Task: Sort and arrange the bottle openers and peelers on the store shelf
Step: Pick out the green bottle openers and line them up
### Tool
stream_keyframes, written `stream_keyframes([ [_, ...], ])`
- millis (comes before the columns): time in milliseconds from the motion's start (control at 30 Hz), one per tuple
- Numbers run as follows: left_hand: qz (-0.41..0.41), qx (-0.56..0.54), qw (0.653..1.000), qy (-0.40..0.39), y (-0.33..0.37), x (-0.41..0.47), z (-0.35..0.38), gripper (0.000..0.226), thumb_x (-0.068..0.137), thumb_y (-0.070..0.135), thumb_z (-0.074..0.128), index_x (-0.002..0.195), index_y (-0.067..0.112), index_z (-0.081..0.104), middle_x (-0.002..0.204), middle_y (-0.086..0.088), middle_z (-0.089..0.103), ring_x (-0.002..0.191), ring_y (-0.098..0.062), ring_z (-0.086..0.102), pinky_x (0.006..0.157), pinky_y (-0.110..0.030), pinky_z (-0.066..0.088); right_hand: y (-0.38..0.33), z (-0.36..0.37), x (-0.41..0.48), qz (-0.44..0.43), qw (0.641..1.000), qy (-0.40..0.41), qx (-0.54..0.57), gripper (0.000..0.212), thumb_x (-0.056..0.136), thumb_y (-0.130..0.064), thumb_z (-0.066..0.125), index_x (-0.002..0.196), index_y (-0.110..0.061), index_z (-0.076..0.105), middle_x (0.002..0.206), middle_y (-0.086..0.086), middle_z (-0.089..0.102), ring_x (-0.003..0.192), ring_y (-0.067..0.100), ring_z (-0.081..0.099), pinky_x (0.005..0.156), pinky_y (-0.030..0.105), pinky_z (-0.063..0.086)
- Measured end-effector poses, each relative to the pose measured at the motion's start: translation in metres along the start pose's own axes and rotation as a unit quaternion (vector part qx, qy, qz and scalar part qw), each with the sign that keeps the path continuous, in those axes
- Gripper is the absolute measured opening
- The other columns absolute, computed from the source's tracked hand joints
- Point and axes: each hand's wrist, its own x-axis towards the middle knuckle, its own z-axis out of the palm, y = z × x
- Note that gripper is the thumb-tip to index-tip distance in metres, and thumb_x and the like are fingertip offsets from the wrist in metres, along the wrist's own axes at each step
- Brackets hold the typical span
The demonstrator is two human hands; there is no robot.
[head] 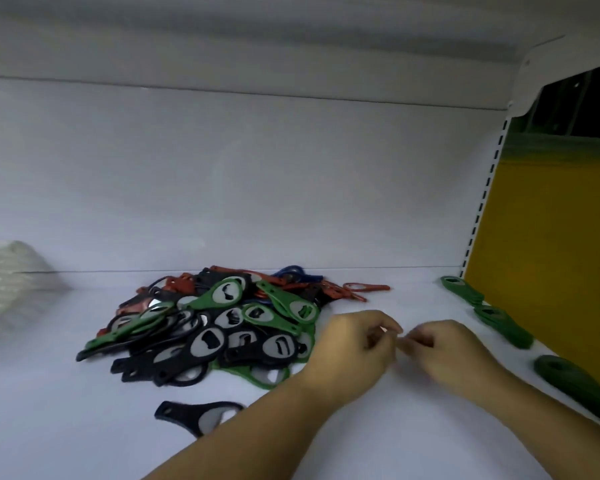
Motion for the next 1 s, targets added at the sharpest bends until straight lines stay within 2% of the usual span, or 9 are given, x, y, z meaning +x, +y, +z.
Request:
stream_keyframes([
  [100, 0.018, 0.008, 0.987, 0.157, -0.005, 0.008, -0.035, 0.019, 0.088, 0.011, 0.056, 0.084, 0.022, 0.07, 0.058, 0.003, 0.062, 0.049, -0.013, 0.053, 0.05, -0.026, 0.046, -0.046, 0.038, 0.037, 0.012, 0.997, -0.022, 0.068, 0.036, 0.087, -0.039, 0.059, 0.054, -0.024, 0.062, 0.054, -0.009, 0.055, 0.057, 0.013, 0.049, 0.055, 0.027, 0.036],
  [200, -0.042, -0.009, 0.961, 0.273, -0.017, 0.015, -0.079, 0.024, 0.09, 0.01, 0.053, 0.079, 0.028, 0.065, 0.049, 0.007, 0.053, 0.042, -0.009, 0.039, 0.043, -0.023, 0.034, -0.078, 0.065, 0.065, 0.015, 0.998, -0.015, 0.056, 0.042, 0.083, -0.06, 0.056, 0.07, -0.021, 0.063, 0.07, -0.002, 0.065, 0.067, 0.018, 0.061, 0.055, 0.027, 0.041],
  [300, -0.1, -0.052, 0.927, 0.357, -0.03, 0.018, -0.107, 0.02, 0.09, 0.008, 0.052, 0.084, 0.019, 0.068, 0.055, 0.001, 0.054, 0.049, -0.013, 0.043, 0.045, -0.023, 0.036, -0.086, 0.079, 0.075, 0.007, 1.0, 0.006, -0.004, 0.062, 0.07, -0.08, 0.052, 0.057, -0.019, 0.052, 0.055, -0.006, 0.054, 0.054, 0.015, 0.053, 0.048, 0.025, 0.034],
  [367, -0.122, -0.113, 0.909, 0.382, -0.033, 0.021, -0.114, 0.018, 0.09, 0.006, 0.051, 0.085, 0.014, 0.067, 0.06, 0.0, 0.054, 0.051, -0.013, 0.044, 0.045, -0.02, 0.037, -0.081, 0.077, 0.082, 0.008, 0.999, -0.007, 0.035, 0.063, 0.069, -0.075, 0.06, 0.048, -0.019, 0.04, 0.042, -0.009, 0.041, 0.045, 0.014, 0.042, 0.047, 0.026, 0.027],
  [467, -0.136, -0.143, 0.904, 0.38, -0.032, 0.025, -0.114, 0.018, 0.09, 0.007, 0.051, 0.083, 0.014, 0.066, 0.059, 0.005, 0.055, 0.054, -0.008, 0.051, 0.049, -0.016, 0.041, -0.072, 0.071, 0.091, 0.004, 0.995, -0.051, 0.086, 0.061, 0.072, -0.06, 0.07, 0.045, -0.018, 0.033, 0.041, -0.006, 0.03, 0.045, 0.016, 0.033, 0.052, 0.028, 0.022],
  [667, -0.154, -0.118, 0.919, 0.343, -0.032, 0.027, -0.104, 0.023, 0.089, 0.004, 0.05, 0.076, 0.015, 0.066, 0.058, 0.005, 0.058, 0.064, -0.014, 0.054, 0.063, -0.029, 0.045, -0.062, 0.07, 0.098, -0.005, 0.993, -0.057, 0.108, 0.052, 0.075, -0.05, 0.073, 0.054, -0.011, 0.046, 0.055, 0.007, 0.038, 0.054, 0.019, 0.037, 0.057, 0.028, 0.026],
  [800, -0.162, -0.09, 0.928, 0.324, -0.033, 0.027, -0.103, 0.021, 0.09, 0.007, 0.052, 0.079, 0.018, 0.067, 0.071, -0.001, 0.062, 0.068, -0.015, 0.054, 0.066, -0.025, 0.047, -0.066, 0.06, 0.093, -0.036, 0.981, 0.014, 0.189, 0.04, 0.085, -0.038, 0.066, 0.063, -0.006, 0.055, 0.057, 0.006, 0.043, 0.055, 0.017, 0.038, 0.057, 0.027, 0.029],
  [900, -0.117, 0.016, 0.959, 0.258, -0.03, 0.023, -0.098, 0.01, 0.092, 0.022, 0.056, 0.093, 0.023, 0.065, 0.083, 0.011, 0.067, 0.074, -0.003, 0.06, 0.063, -0.01, 0.047, -0.076, 0.056, 0.082, -0.084, 0.961, 0.027, 0.262, 0.042, 0.093, -0.034, 0.056, 0.065, -0.003, 0.054, 0.047, -0.008, 0.039, 0.045, 0.006, 0.034, 0.05, 0.022, 0.029],
  [1000, -0.064, 0.114, 0.98, 0.147, -0.026, 0.019, -0.091, 0.008, 0.088, 0.033, 0.063, 0.097, 0.032, 0.064, 0.083, 0.018, 0.068, 0.078, 0.005, 0.064, 0.068, -0.006, 0.048, -0.084, 0.056, 0.073, -0.125, 0.942, 0.0, 0.312, 0.037, 0.093, -0.031, 0.056, 0.066, -0.006, 0.057, 0.048, -0.009, 0.038, 0.045, 0.005, 0.033, 0.052, 0.025, 0.029],
])
